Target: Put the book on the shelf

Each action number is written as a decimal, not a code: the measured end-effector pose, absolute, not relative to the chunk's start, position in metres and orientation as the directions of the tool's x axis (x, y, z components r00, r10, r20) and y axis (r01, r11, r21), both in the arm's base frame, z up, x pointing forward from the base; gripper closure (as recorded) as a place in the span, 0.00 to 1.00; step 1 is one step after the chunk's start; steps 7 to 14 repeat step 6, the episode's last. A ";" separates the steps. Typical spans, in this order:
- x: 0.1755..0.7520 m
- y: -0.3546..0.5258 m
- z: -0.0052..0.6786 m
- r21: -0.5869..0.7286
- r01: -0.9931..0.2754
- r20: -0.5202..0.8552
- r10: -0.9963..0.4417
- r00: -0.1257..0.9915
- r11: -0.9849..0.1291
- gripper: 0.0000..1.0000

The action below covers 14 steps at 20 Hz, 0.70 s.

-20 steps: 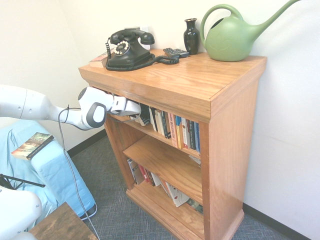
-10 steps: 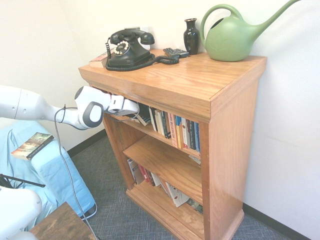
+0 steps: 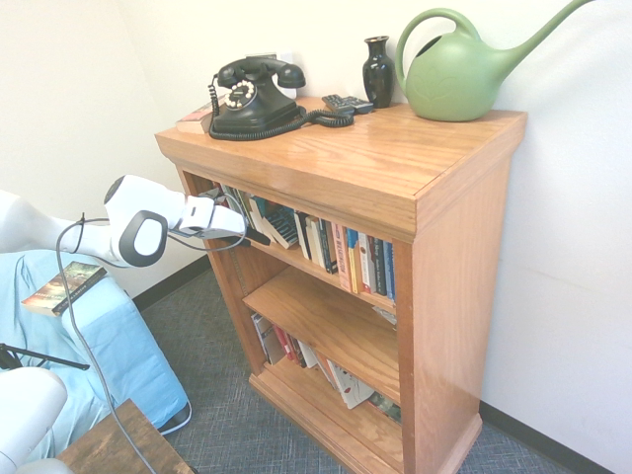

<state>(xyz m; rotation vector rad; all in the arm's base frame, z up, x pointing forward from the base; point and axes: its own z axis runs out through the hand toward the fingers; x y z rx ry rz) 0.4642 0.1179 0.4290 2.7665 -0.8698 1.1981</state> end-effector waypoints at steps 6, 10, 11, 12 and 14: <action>0.409 0.082 0.436 -0.131 -0.537 0.608 -0.495 0.621 -0.834 0.00; 0.409 0.082 0.436 -0.131 -0.537 0.608 -0.495 0.621 -0.834 0.00; 0.409 0.082 0.436 -0.131 -0.537 0.608 -0.495 0.621 -0.834 0.00; 0.409 0.082 0.436 -0.131 -0.537 0.608 -0.495 0.621 -0.834 0.00; 0.409 0.082 0.436 -0.131 -0.537 0.608 -0.495 0.621 -0.834 0.00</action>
